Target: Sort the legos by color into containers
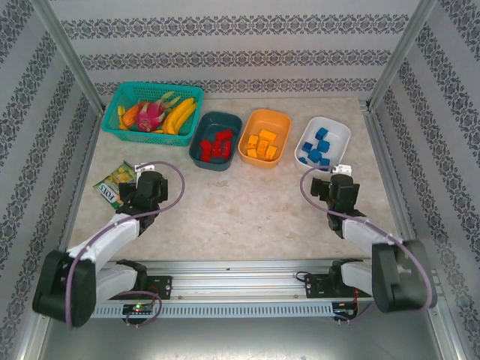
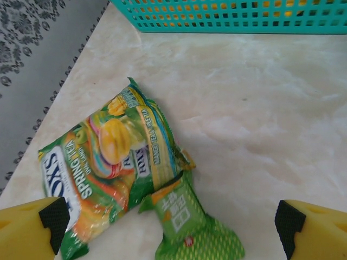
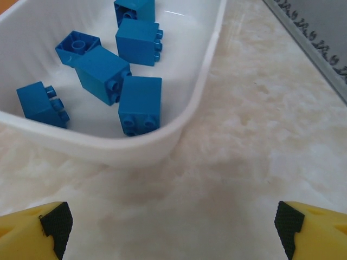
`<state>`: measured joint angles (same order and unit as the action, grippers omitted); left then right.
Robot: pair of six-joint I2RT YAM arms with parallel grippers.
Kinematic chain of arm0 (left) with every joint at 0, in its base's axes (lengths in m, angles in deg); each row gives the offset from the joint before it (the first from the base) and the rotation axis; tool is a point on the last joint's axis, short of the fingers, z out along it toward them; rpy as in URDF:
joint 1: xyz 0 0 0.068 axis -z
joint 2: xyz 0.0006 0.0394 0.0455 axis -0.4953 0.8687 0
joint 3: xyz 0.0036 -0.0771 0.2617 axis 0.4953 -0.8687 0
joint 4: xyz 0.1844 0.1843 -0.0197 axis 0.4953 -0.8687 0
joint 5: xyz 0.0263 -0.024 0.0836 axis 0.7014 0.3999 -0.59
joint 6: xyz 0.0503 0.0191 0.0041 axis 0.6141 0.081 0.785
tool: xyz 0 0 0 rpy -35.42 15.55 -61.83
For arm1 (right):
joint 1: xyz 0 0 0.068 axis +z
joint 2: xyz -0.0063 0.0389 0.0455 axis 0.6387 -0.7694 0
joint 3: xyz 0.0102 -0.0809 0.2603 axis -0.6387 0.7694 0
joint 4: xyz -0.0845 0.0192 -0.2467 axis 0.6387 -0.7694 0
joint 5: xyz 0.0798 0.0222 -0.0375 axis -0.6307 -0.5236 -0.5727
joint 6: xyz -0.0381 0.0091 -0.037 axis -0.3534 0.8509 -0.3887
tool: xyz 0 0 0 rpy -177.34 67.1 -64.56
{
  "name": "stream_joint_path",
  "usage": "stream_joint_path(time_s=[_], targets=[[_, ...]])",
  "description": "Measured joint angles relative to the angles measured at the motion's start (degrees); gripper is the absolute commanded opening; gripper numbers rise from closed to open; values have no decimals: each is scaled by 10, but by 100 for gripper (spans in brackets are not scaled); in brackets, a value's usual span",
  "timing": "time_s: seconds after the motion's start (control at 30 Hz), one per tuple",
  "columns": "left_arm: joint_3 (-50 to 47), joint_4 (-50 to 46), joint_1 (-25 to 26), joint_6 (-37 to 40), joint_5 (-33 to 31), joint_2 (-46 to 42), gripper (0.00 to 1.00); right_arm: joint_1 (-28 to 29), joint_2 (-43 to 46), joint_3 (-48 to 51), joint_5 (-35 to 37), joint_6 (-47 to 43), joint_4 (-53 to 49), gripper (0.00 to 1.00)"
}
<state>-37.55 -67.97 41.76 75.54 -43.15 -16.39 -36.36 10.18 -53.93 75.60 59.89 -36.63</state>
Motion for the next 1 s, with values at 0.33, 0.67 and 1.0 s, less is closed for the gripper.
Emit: stream_joint_path(time_s=[0.33,0.67,1.0], targets=[[42,166,-54,8,100,171,100,-24,-136,-56,-64,-28,163,98],[-12,331,-97,34,187,216,100,-24,-157,-28,-80,-42,243,98],[-14,362,-99,34,206,217,100,-24,-157,-28,-80,-45,252,98]])
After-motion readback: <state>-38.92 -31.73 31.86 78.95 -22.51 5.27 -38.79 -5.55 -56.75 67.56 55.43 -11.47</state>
